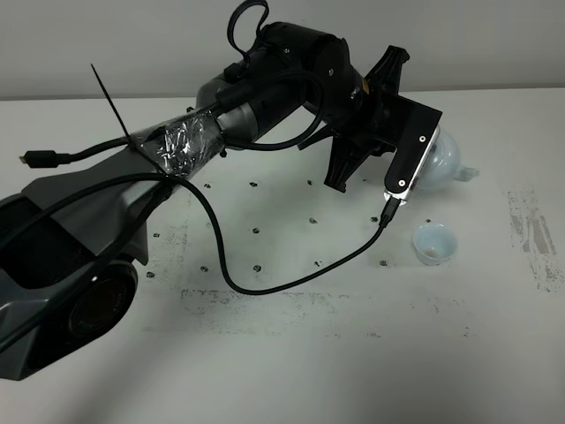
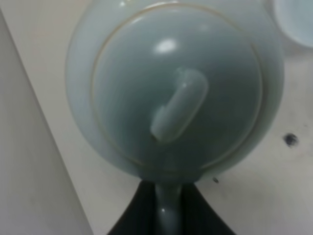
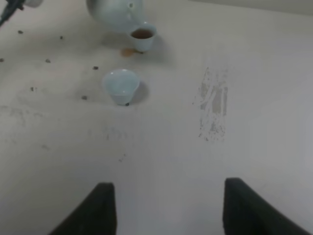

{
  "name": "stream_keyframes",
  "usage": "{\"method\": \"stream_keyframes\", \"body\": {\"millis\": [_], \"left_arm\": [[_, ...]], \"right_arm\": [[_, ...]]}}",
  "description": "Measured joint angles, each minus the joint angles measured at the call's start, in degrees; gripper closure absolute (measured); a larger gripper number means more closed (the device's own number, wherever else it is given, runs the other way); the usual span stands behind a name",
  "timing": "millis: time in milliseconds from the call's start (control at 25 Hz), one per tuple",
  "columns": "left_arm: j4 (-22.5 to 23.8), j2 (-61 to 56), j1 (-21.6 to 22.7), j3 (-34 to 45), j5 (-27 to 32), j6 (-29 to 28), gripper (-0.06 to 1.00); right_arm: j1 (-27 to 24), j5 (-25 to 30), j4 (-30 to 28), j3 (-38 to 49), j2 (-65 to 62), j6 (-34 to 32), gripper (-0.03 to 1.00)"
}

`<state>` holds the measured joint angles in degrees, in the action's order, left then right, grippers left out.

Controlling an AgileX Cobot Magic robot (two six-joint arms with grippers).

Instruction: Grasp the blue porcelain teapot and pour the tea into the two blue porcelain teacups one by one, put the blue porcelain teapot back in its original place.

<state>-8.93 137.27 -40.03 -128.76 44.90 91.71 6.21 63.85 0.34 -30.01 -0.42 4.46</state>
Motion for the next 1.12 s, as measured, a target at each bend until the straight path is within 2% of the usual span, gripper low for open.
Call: {"method": "stream_keyframes", "body": {"millis": [80,200,400,600,840,1120], "left_arm": [[0.45,-0.41,0.06,0.00,2.02,-1.18,0.88],[3.51,-0.21,0.06,0.00,4.22,-5.26,0.88],[7.61,0.84,0.06,0.00,4.61,-8.18,0.88],[11.32,3.20,-0.80,-0.05,3.66,-6.06,0.88],[11.46,3.66,-1.21,-0.05,-0.46,-2.09,0.88],[19.42,3.66,-1.62,-0.05,-4.06,-1.10,0.88]], "right_arm": [[0.00,0.00,0.00,0.00,0.00,0.00,0.50],[0.00,0.00,0.00,0.00,0.00,0.00,0.50],[0.00,0.00,0.00,0.00,0.00,0.00,0.50],[0.00,0.00,0.00,0.00,0.00,0.00,0.50],[0.00,0.00,0.00,0.00,0.00,0.00,0.50],[0.00,0.00,0.00,0.00,0.00,0.00,0.50]]}}
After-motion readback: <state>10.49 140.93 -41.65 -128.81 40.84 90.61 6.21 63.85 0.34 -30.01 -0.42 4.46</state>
